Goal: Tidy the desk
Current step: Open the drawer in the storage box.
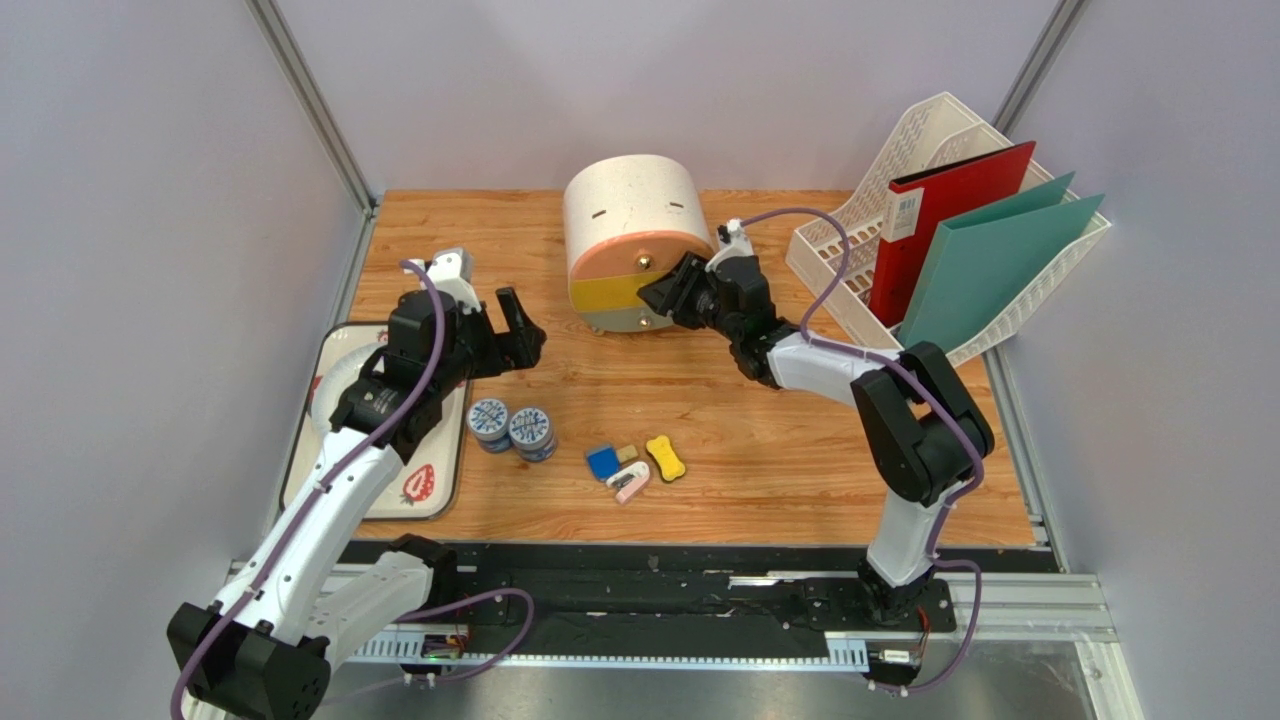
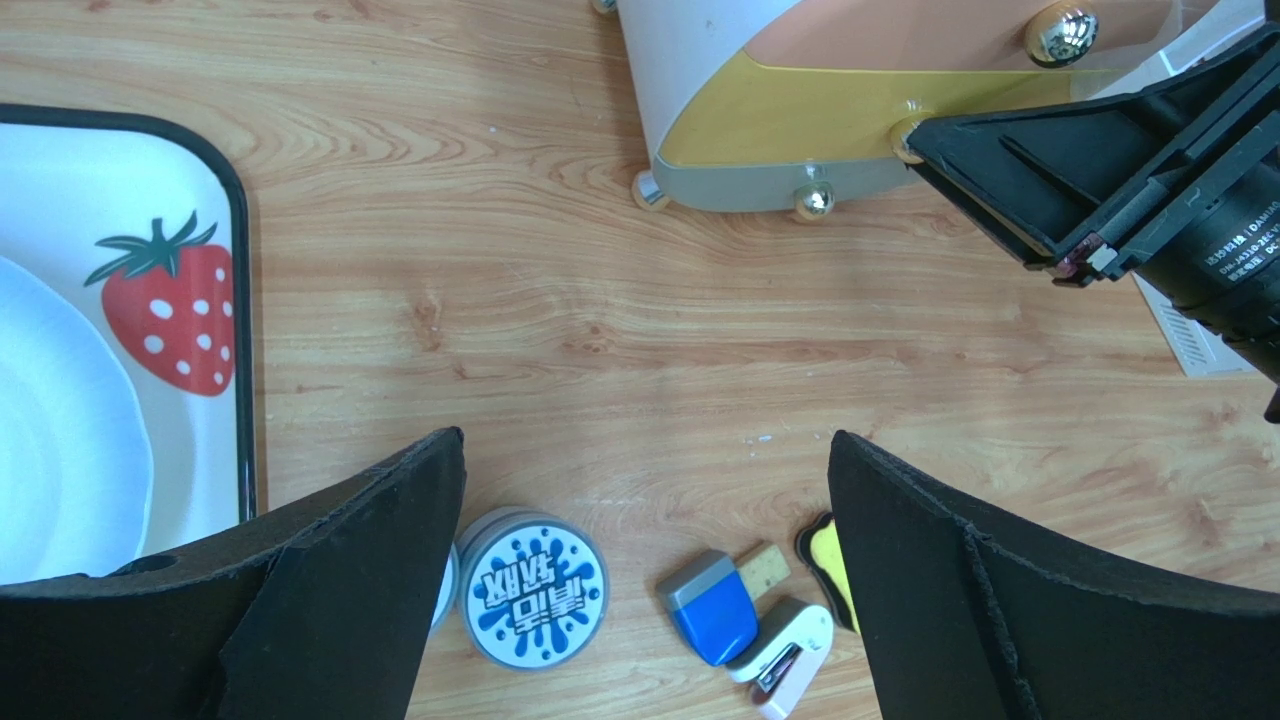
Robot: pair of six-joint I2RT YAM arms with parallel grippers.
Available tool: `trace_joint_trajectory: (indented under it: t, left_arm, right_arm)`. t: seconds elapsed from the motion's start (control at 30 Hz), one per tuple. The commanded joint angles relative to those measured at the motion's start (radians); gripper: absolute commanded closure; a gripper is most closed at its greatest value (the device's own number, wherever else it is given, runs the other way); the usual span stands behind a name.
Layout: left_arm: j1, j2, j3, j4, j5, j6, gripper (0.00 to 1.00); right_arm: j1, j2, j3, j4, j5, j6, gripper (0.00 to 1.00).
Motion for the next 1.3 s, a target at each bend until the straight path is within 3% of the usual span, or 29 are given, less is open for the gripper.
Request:
trace_joint_trajectory:
  t: [0.0, 0.47, 0.87, 1.27]
  left_arm:
    - [0.008, -0.001, 0.000, 0.029, 0.004, -0.005, 0.01]
    - [0.008, -0.007, -0.005, 0.029, 0.000, -0.005, 0.01]
    - [0.008, -0.015, -0.010, 0.029, 0.004, -0.011, 0.01]
    - [0.008, -0.019, -0.011, 0.034, 0.007, -0.015, 0.01]
  right_arm:
    - [0.001, 0.007, 0.023, 0.089, 0.017, 0.021, 0.53]
    - [0.000, 0.018, -0.006, 0.149, 0.054, 0.109, 0.62]
    - [0.000, -0.012, -0.014, 0.088, 0.075, 0.139, 0.75]
    - [0.012, -0.077, -0.072, 0.086, 0.087, 0.158, 0.81]
